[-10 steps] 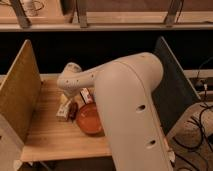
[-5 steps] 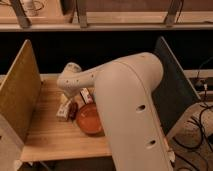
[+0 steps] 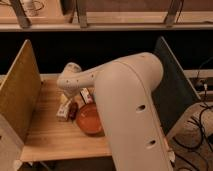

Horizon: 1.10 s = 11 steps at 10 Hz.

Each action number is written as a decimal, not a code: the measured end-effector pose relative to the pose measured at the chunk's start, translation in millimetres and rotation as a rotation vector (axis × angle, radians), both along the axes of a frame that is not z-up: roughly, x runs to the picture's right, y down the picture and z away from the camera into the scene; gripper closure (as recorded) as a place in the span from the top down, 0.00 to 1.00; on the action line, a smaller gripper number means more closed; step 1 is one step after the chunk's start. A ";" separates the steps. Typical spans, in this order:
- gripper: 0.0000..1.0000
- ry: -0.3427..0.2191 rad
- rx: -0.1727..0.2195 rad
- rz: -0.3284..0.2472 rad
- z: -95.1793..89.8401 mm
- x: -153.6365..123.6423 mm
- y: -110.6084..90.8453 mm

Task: Place the ceramic cup in the ceramic bowl

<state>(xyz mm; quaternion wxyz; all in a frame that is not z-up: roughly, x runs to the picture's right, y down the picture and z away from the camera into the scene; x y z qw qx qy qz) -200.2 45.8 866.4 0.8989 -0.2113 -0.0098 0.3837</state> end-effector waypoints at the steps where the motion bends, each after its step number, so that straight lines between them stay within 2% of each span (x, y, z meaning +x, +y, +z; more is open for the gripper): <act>1: 0.80 0.000 0.000 0.000 0.0 0.0 0.0; 7: 0.80 0.000 0.001 0.002 0.0 0.3 -0.6; 9: 0.80 0.005 0.009 0.058 1.7 14.0 -14.1; 11: 0.80 0.011 0.045 0.176 -3.7 49.5 -44.2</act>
